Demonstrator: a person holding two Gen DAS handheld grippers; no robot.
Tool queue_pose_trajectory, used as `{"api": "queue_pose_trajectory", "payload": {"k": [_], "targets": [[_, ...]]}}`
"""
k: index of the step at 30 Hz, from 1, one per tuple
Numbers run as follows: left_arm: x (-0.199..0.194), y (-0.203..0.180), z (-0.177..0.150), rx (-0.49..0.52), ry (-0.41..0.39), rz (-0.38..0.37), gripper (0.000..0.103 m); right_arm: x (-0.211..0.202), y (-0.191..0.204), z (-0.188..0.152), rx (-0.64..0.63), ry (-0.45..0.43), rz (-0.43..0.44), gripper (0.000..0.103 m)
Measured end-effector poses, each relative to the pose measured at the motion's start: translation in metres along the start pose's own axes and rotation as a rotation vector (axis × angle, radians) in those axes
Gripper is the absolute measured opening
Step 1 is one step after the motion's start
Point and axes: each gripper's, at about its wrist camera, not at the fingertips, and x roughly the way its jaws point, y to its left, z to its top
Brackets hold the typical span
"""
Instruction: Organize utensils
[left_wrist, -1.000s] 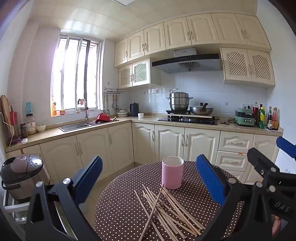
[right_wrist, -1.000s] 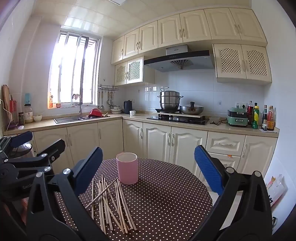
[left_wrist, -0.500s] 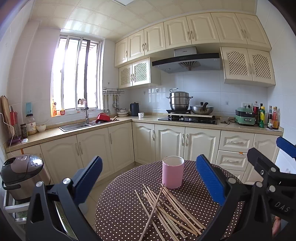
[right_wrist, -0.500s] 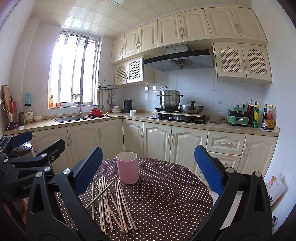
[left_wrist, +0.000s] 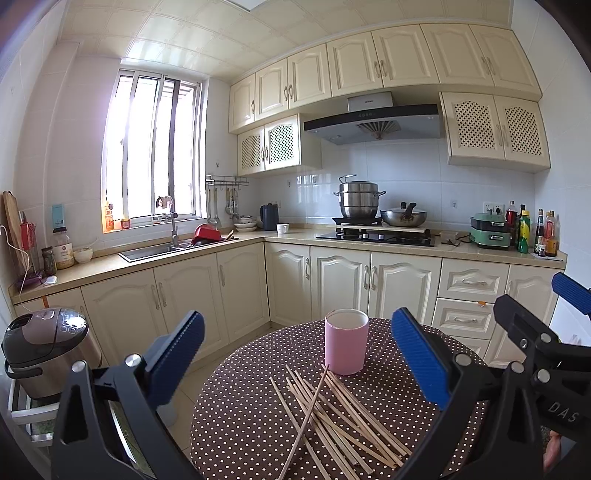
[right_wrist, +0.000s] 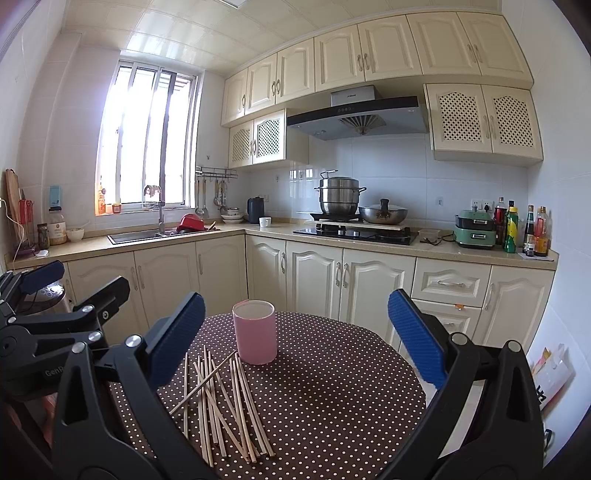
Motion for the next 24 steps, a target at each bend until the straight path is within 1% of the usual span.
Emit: {"api": "queue_pose_trajectory", "payload": {"k": [7,8,11,24], "targets": [[0.0003,0.0019,-0.0011,0.000,0.004,-0.001,0.099,0.0033,0.0026,-0.0078,0.003,0.006,0.000,0.097],[0.0025,0.0066,-0.0016,-0.001,0.004,-0.001,0.099,0.0035,0.0030,-0.0085,0.004,0.007,0.001,0.097],[0.0010,0.0061,-0.0071,-0.001,0.005,-0.001,0.099,0.0037,0.0042,-0.0093,0.004,0.010,0.000,0.097],[0.0041,0.0036,-0.0073,0.005,0.015,0.002,0.099,0.0042,0.0074,-0.0078,0.009,0.027,0.003,0.097]]}}
